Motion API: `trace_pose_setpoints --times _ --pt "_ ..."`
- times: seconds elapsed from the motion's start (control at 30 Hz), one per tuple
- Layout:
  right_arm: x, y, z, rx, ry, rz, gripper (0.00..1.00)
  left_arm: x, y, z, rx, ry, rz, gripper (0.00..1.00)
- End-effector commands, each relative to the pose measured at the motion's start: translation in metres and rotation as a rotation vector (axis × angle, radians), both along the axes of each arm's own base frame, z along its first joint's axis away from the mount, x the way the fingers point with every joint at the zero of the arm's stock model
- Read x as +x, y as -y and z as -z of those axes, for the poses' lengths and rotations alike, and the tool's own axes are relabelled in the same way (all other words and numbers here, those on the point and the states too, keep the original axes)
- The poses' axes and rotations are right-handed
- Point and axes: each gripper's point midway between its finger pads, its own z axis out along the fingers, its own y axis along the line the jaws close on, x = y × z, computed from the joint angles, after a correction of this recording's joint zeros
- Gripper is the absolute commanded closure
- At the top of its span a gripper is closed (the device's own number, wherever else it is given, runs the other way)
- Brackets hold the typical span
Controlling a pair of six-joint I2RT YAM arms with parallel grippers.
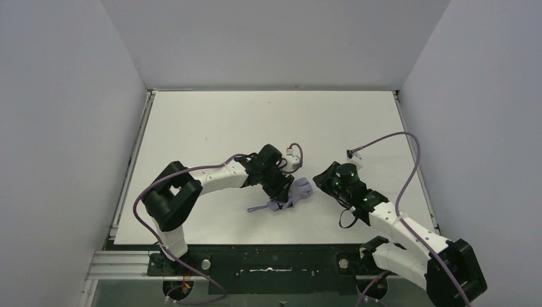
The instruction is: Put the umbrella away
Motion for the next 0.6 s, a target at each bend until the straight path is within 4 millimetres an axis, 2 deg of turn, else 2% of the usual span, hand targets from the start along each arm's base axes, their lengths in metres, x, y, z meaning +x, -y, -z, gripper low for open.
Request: trace_pose_setpoints --times 0.0,0.07,0.17,0.23,0.3,0.37,0.4,0.57 --pt "0.004 0.049 -0.032 -0.27 0.054 0.056 0.82 0.003 -0.017 -0.02 0.028 0.002 0.179 1.0" --pt "0.0 0.061 -0.033 -0.317 0.045 0.063 0.81 0.007 -0.021 -0.023 0.065 0.014 0.233 1.0" --pt "-0.006 0.062 -0.028 -0.325 0.027 0.034 0.81 0.013 -0.024 -0.029 0.121 0.038 0.316 0.78" --pt "-0.008 0.059 -0.023 -0.321 0.016 0.005 0.81 0.019 -0.025 -0.035 0.138 0.062 0.342 0.67" --pt "-0.01 0.055 -0.018 -0.324 -0.004 -0.027 0.81 0.026 -0.025 -0.044 0.139 0.088 0.338 0.52" --pt "-0.011 0.052 -0.014 -0.329 -0.023 -0.06 0.8 0.03 -0.025 -0.056 0.12 0.103 0.318 0.25" --pt "-0.011 0.05 -0.012 -0.33 -0.028 -0.076 0.8 0.03 -0.024 -0.061 0.102 0.106 0.305 0.19" --pt "-0.01 0.047 -0.014 -0.348 -0.03 -0.12 0.8 0.034 -0.032 -0.088 0.001 0.141 0.186 0.15"
